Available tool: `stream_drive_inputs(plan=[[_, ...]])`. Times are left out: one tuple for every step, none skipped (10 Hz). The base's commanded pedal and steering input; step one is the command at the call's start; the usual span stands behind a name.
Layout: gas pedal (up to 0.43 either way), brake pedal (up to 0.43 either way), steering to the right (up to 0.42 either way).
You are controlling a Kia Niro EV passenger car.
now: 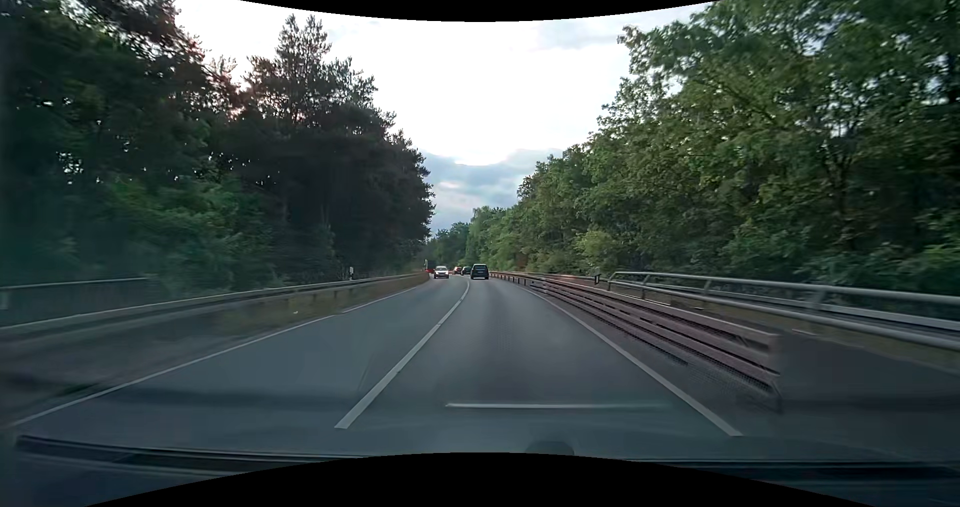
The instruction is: Follow the waypoints while adhering to traffic rules and regulations
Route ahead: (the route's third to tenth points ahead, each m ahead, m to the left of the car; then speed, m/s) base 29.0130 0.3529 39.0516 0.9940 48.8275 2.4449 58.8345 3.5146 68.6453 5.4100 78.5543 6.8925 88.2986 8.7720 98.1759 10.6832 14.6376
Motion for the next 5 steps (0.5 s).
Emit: stream_drive_inputs(plan=[[0.079,0.000,-0.015],[0.079,0.000,-0.015],[0.079,0.000,-0.015],[0.079,0.000,-0.015],[0.079,0.000,-0.015]])
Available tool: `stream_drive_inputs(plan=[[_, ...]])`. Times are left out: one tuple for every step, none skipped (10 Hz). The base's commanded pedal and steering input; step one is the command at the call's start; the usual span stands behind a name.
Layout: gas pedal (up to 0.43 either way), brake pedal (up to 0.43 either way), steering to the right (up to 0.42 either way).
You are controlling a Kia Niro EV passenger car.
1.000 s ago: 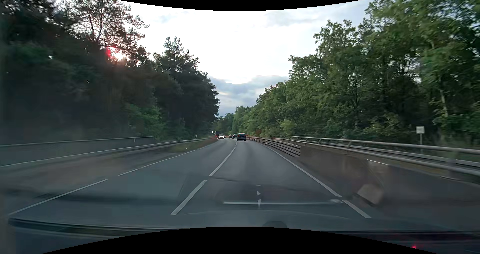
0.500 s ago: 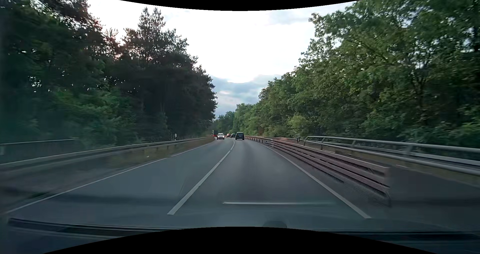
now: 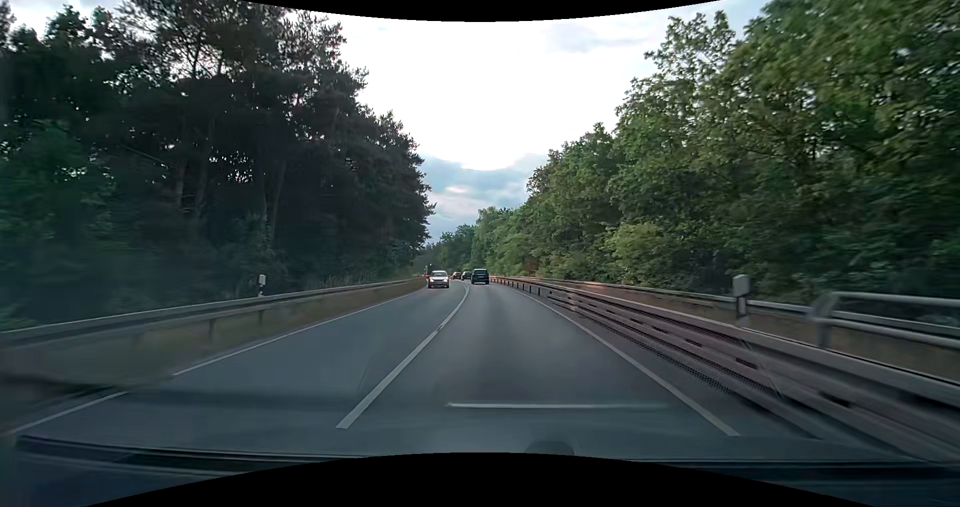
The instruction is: Follow the waypoints while adhering to traffic rules and regulations
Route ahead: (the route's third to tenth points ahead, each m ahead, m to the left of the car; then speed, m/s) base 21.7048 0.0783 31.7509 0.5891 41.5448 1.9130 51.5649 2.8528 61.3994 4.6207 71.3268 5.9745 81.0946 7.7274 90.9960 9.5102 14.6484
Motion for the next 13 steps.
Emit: stream_drive_inputs(plan=[[0.079,0.000,-0.015],[0.079,0.000,-0.015],[0.067,0.000,-0.015],[0.059,0.000,-0.015],[0.047,0.000,-0.014],[0.039,0.000,-0.014],[0.028,0.000,-0.014],[0.020,0.000,-0.014],[0.020,0.000,-0.014],[0.008,0.000,-0.014],[0.008,0.000,-0.014],[0.000,0.000,-0.014],[0.000,0.000,-0.014]])
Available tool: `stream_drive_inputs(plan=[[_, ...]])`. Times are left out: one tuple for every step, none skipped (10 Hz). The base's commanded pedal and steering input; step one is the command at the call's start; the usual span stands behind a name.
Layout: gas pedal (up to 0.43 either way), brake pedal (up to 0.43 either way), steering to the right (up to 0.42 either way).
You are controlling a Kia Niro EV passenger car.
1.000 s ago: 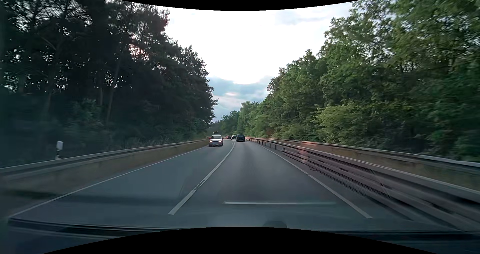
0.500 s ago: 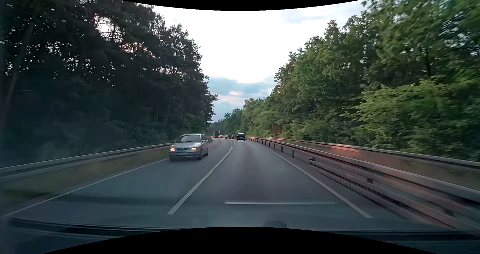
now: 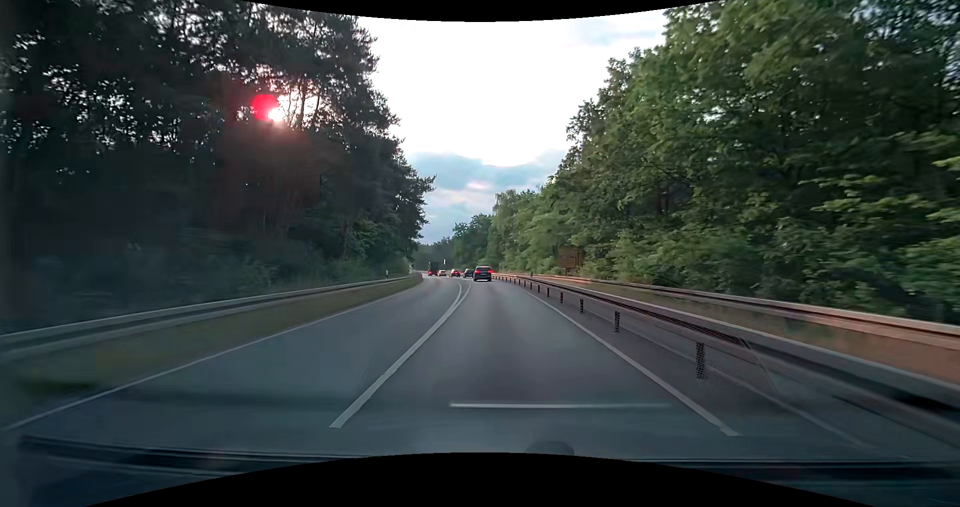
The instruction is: Follow the waypoints while adhering to traffic rules and regulations
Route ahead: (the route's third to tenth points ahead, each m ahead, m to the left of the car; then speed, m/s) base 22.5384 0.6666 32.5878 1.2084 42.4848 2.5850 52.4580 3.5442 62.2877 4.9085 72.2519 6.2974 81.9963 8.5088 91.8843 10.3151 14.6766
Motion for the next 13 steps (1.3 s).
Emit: stream_drive_inputs(plan=[[0.000,0.000,-0.014],[0.000,0.000,-0.014],[0.000,0.000,-0.014],[0.000,0.000,-0.014],[0.000,0.000,-0.014],[0.000,0.000,-0.014],[0.000,0.000,-0.014],[0.000,0.000,-0.014],[0.000,0.000,-0.014],[0.000,0.000,-0.014],[0.000,0.000,-0.014],[0.000,0.000,-0.014],[0.000,0.000,-0.014]])
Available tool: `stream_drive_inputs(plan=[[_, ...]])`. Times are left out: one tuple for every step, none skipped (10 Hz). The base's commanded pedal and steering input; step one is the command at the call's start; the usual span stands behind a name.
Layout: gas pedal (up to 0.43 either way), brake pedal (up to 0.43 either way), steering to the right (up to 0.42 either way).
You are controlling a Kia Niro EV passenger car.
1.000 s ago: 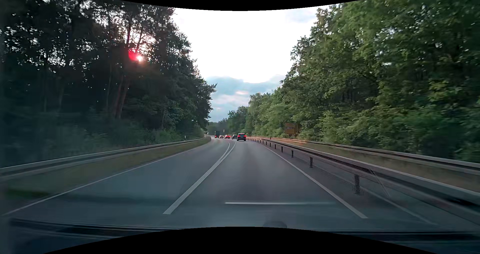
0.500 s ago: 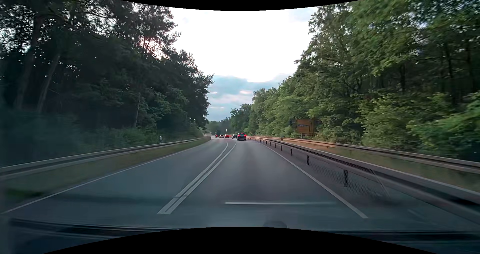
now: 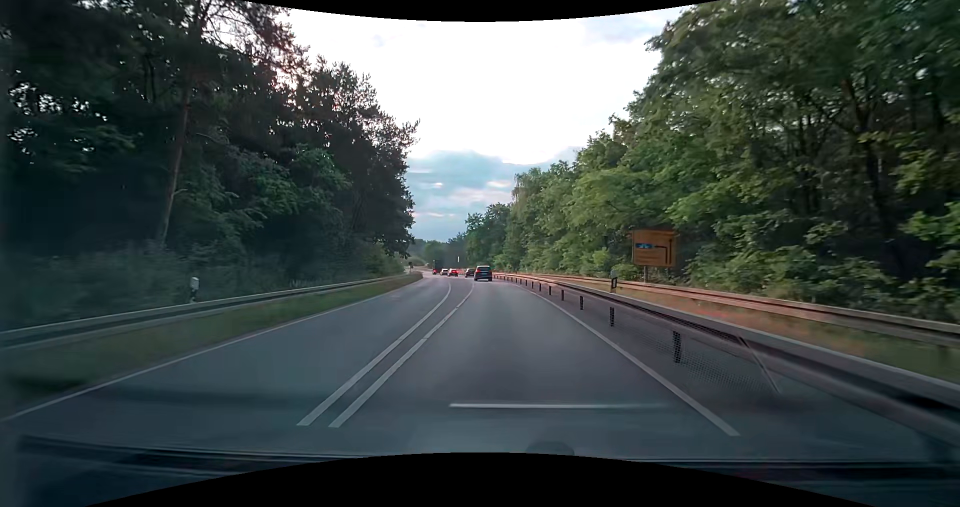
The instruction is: Follow the waypoints while adhering to traffic rules and regulations
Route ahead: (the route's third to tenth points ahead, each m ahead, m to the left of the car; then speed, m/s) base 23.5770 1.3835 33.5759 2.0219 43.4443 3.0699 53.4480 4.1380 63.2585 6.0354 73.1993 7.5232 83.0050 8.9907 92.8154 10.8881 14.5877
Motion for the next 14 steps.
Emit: stream_drive_inputs(plan=[[0.000,0.000,-0.014],[0.000,0.000,-0.014],[0.000,0.000,-0.014],[0.000,0.000,-0.014],[0.000,0.000,-0.014],[0.000,0.000,-0.014],[0.000,0.000,-0.014],[0.000,0.000,-0.014],[0.000,0.000,-0.014],[0.000,0.000,-0.014],[0.000,0.000,-0.014],[0.000,0.000,-0.014],[0.000,0.000,-0.014],[0.000,0.000,-0.014]])
